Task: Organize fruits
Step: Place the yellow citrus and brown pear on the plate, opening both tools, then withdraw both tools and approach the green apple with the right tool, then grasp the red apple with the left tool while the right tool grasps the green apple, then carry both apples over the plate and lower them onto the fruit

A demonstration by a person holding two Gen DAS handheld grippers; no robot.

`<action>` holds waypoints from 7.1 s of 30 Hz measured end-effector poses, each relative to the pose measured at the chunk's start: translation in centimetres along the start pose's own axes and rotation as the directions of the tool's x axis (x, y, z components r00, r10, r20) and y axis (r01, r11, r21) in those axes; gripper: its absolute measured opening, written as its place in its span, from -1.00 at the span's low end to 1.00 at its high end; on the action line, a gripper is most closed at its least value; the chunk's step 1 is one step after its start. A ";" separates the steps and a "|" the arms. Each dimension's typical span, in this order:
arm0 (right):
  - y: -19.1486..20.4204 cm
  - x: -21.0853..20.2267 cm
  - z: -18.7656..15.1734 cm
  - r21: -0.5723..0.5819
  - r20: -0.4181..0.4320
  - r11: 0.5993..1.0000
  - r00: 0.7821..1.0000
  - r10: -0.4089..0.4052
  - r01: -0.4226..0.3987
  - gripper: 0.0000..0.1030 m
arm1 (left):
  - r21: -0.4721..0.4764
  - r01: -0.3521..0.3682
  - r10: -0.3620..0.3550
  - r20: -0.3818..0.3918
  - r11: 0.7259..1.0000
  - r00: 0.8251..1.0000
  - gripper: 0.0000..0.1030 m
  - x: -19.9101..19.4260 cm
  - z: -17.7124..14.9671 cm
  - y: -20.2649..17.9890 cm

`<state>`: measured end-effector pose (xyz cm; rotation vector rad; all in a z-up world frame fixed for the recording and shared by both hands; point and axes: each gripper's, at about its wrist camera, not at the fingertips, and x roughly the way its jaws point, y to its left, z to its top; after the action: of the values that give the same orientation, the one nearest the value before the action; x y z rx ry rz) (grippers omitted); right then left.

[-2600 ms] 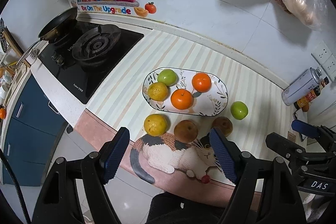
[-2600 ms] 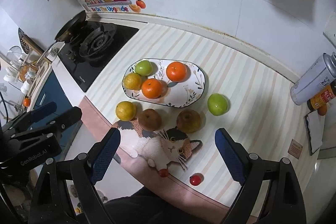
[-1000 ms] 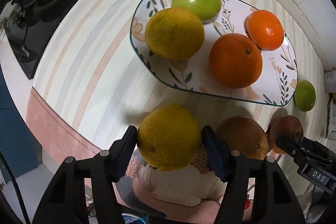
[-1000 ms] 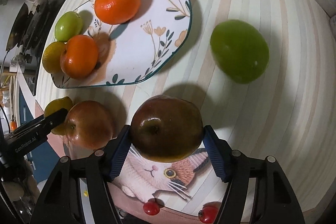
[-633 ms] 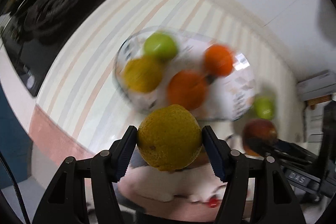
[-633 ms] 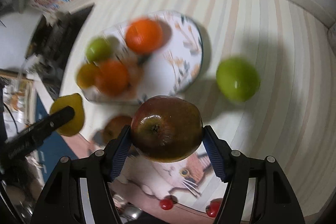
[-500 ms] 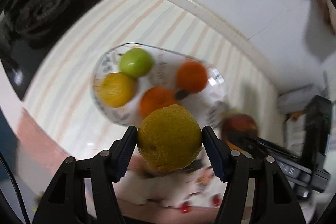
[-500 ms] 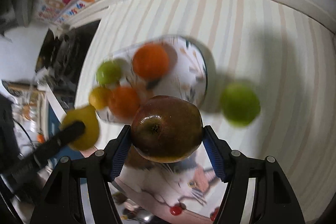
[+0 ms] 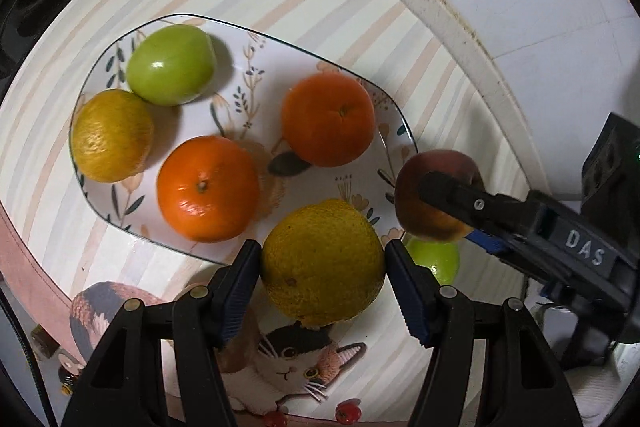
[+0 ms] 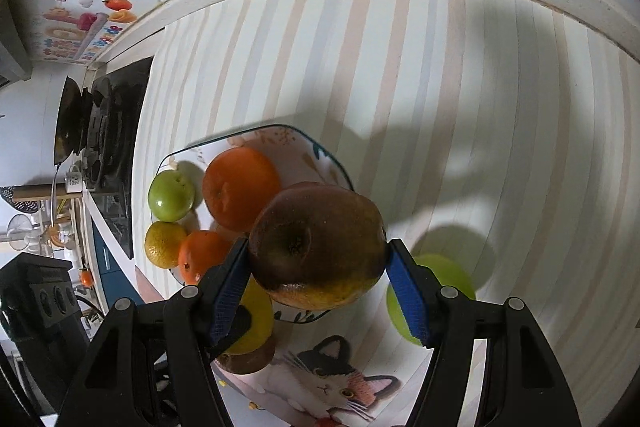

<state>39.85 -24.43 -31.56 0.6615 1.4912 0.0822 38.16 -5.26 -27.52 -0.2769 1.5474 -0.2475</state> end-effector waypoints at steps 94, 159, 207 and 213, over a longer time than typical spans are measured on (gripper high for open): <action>-4.7 0.4 -4.9 -0.110 0.106 0.969 0.972 -0.210 0.221 0.55 | 0.089 -0.335 0.328 0.081 0.938 0.941 0.97 -0.9 -7.4 3.4; 2.1 2.0 5.0 -0.136 -0.011 0.988 0.998 -0.068 0.066 0.62 | 0.180 -0.325 0.320 0.061 0.928 0.946 0.78 -1.4 8.5 0.9; 9.3 1.1 9.0 -0.475 0.197 0.875 0.980 -0.004 0.099 0.03 | -0.008 -0.383 0.369 0.277 0.924 0.887 0.78 -5.4 8.8 3.2; 7.0 -0.4 5.1 -0.505 0.130 0.858 0.991 -0.034 0.096 -0.16 | 0.006 -0.341 0.329 0.249 0.940 0.911 0.78 -4.2 6.8 3.1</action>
<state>46.95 -20.67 -28.37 0.1785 1.2989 0.3703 44.85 -0.86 -24.57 0.0027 1.3155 0.0210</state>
